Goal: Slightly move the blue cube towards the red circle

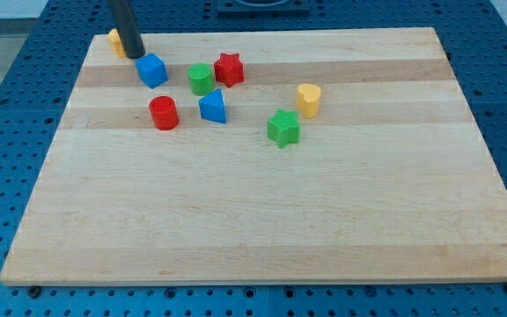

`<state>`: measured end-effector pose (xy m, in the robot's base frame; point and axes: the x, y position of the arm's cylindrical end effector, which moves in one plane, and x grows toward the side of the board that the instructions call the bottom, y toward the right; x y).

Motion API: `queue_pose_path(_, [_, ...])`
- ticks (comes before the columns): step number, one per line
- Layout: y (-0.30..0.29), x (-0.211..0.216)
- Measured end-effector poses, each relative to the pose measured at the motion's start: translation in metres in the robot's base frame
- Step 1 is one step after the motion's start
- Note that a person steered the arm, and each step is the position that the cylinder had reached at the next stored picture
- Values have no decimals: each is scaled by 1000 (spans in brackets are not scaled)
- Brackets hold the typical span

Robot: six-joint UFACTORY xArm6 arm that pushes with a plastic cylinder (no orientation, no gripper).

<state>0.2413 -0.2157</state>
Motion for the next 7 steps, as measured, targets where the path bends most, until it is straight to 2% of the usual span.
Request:
queue_pose_path(3, [19, 0])
queue_pose_path(7, [66, 70])
